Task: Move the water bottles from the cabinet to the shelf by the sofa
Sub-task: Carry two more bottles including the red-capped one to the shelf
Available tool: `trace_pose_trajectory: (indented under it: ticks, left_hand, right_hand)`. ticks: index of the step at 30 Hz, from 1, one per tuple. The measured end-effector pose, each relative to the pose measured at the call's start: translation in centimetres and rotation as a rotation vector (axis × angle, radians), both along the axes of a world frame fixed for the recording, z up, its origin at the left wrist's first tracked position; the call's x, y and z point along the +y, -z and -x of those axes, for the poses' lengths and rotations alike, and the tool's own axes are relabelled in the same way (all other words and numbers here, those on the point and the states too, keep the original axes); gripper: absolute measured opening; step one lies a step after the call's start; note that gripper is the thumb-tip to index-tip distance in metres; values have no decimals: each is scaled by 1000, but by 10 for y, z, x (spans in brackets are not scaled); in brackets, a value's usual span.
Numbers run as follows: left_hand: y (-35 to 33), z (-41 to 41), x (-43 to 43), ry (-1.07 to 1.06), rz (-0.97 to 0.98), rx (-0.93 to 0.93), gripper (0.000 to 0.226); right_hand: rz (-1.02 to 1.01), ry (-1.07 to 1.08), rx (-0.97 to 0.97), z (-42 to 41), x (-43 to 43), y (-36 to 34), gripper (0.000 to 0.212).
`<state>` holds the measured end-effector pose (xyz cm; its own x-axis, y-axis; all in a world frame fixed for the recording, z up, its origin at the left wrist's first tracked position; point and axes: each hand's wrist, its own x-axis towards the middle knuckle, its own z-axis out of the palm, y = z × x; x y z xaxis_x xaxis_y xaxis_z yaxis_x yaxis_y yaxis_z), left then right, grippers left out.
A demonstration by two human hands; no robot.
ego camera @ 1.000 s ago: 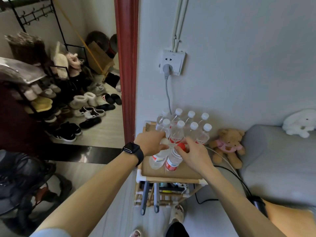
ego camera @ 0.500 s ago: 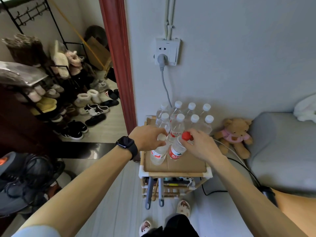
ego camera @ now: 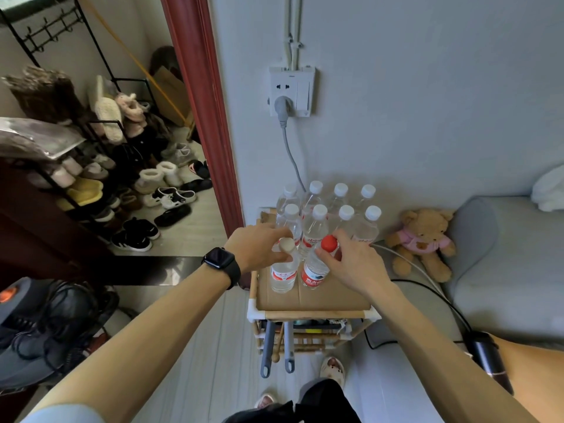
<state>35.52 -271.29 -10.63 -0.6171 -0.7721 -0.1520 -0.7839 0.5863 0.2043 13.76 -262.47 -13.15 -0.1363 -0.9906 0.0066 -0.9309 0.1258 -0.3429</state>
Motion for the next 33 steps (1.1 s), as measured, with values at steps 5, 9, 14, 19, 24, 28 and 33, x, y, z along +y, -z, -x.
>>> trace_pose_trajectory:
  ticks: [5,9,14,19,24,28,33]
  left_hand:
    - [0,7,0,-48,35,56,43]
    - [5,8,1,-86,-8,123,41]
    - [16,11,4,-148,-92,301,45]
    - [44,17,19,-302,-172,410,74]
    - [65,21,24,-411,-330,539,76]
    - [70,24,24,-488,-405,666,74]
    - [68,28,24,-497,-447,715,74]
  right_hand:
    - [25,-42,-89,-1,-3,10,27]
    - [85,-68,-110,-9,-1,12,28]
    - [87,-45,-60,-9,-5,10,35]
    - [-20,-22,-149,-1,-5,15,50]
    - [-138,-45,-329,3,-5,29,66]
    - [-143,-40,-414,4,-1,39,62]
    - [-169,-72,-336,12,-7,41,63]
